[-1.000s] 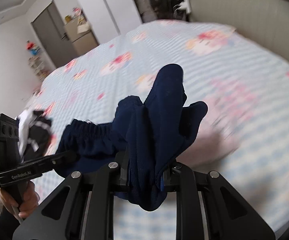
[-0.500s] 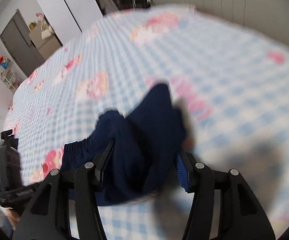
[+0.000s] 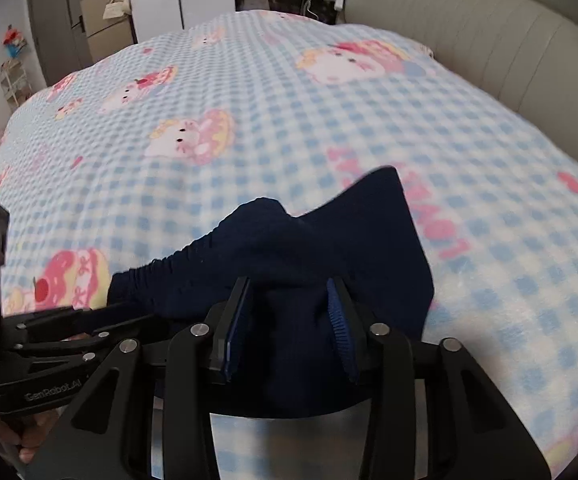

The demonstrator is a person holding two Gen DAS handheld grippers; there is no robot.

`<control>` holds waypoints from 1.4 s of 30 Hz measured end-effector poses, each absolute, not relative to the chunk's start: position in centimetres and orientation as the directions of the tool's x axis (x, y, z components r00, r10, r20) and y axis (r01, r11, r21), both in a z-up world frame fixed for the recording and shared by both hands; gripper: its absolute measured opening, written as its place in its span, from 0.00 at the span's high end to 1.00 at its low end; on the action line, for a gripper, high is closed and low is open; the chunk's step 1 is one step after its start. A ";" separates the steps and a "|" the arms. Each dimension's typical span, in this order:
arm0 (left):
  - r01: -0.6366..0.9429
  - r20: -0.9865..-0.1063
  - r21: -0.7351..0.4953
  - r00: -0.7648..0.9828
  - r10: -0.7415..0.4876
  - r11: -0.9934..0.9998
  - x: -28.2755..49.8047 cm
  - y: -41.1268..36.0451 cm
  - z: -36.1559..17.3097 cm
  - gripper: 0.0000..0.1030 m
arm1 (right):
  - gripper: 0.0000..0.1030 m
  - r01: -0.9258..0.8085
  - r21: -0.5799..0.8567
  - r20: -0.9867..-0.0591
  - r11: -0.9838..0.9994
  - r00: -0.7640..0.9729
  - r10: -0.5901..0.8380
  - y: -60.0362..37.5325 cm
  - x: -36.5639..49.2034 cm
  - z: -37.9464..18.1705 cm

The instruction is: Fold clothes

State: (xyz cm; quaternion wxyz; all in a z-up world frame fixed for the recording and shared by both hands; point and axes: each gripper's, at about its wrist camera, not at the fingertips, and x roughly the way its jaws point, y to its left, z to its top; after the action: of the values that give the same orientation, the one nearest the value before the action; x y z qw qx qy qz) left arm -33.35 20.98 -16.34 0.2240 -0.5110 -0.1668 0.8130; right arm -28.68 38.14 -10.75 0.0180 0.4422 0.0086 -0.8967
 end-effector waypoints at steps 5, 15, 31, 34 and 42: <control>-0.209 -0.773 -0.475 -0.364 0.519 -0.855 -33.8 21.4 -17.2 0.63 | 0.63 0.024 0.025 -0.793 -0.999 -0.608 -0.035 39.5 -28.7 -12.1; -0.237 -0.710 -0.393 -0.535 0.457 -0.888 -32.7 14.2 -9.1 0.43 | 0.41 -0.017 0.024 -0.740 -1.000 -0.672 -0.006 37.5 -26.6 -6.8; 0.178 -0.774 -0.206 -0.632 0.049 -0.962 -25.4 -10.0 -5.3 0.26 | 0.11 0.093 0.147 -0.771 -0.985 -0.614 -0.173 20.7 -25.4 -4.5; 0.217 -0.788 -0.154 -0.616 -0.013 -0.964 -22.5 -12.2 -5.7 0.26 | 0.11 0.117 0.152 -0.776 -0.981 -0.601 -0.192 17.9 -23.2 -4.7; 0.192 -0.767 -0.076 -0.638 -0.066 -0.978 -12.6 -12.3 -3.8 0.24 | 0.10 0.169 0.138 -0.753 -0.976 -0.623 -0.214 14.2 -15.7 -2.3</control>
State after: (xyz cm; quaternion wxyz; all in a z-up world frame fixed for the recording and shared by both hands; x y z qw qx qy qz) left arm -12.59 -12.31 -3.77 -0.0715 -0.4195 -0.0753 0.9018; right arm -15.69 14.18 -2.27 0.1065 0.4212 -0.0268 -0.9003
